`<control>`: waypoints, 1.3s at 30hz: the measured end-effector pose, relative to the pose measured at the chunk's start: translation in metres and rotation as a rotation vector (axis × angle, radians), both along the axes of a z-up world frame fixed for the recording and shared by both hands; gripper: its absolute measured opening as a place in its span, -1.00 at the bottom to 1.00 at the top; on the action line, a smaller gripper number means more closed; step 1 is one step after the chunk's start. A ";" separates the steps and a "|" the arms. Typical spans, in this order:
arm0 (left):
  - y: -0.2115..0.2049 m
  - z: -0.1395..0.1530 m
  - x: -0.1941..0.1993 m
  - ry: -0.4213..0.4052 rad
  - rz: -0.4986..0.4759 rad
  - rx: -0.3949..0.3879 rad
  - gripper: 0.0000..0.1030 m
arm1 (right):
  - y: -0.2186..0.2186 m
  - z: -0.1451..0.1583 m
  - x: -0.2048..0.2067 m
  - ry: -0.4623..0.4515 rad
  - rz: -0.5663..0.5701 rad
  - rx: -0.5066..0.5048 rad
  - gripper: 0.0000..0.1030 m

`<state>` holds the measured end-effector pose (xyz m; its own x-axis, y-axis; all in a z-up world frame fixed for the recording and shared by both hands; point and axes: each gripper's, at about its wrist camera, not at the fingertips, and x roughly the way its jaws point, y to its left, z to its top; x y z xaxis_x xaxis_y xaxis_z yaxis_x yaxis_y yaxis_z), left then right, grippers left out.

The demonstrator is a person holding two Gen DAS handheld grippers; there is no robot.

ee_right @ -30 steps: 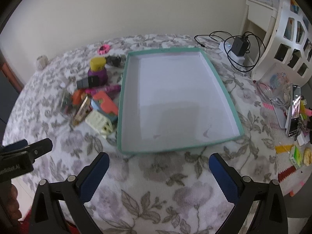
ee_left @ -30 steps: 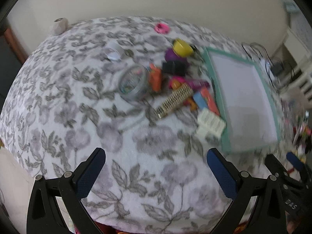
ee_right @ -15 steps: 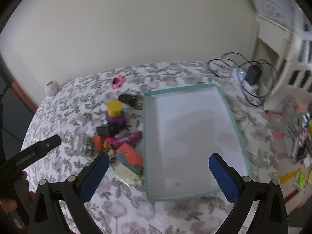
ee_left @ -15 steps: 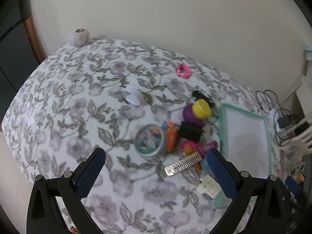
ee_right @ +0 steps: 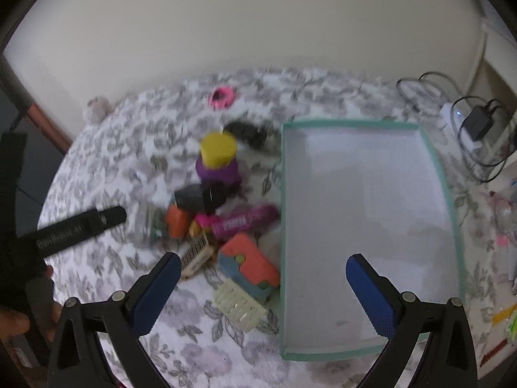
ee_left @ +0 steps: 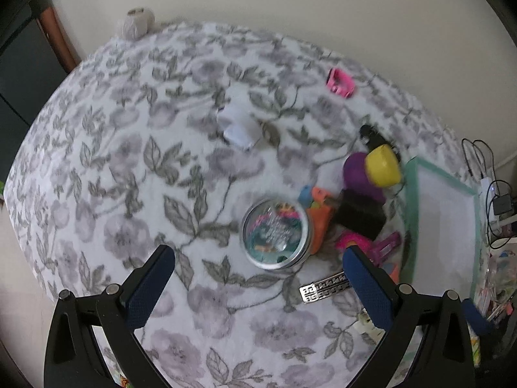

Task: Organize rigid objects
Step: 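Move both grippers toward the pile of toys beside the teal tray, then grasp the glitter tin with the left gripper while the right grasps the cream clip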

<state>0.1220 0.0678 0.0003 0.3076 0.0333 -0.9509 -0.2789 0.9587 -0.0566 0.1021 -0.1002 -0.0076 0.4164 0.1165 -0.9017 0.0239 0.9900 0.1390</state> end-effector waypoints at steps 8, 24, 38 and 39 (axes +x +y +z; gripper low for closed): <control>-0.004 -0.027 -0.010 0.082 -0.020 -0.026 1.00 | 0.022 -0.035 -0.004 0.093 0.085 -0.007 0.96; 0.020 -0.044 0.002 0.022 0.094 -0.140 1.00 | 0.039 -0.047 -0.011 0.109 0.159 -0.094 0.34; 0.019 -0.056 0.022 -0.035 0.103 -0.188 0.82 | 0.045 -0.056 -0.011 0.126 0.202 -0.098 0.02; 0.018 -0.056 0.024 -0.045 0.101 -0.190 0.76 | 0.044 -0.058 -0.010 0.131 0.201 -0.094 -0.03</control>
<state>0.1457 0.0860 -0.0560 0.3537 -0.1128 -0.9285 -0.3659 0.8969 -0.2484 0.0923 -0.0560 -0.0659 0.2727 0.0983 -0.9571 -0.1626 0.9852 0.0548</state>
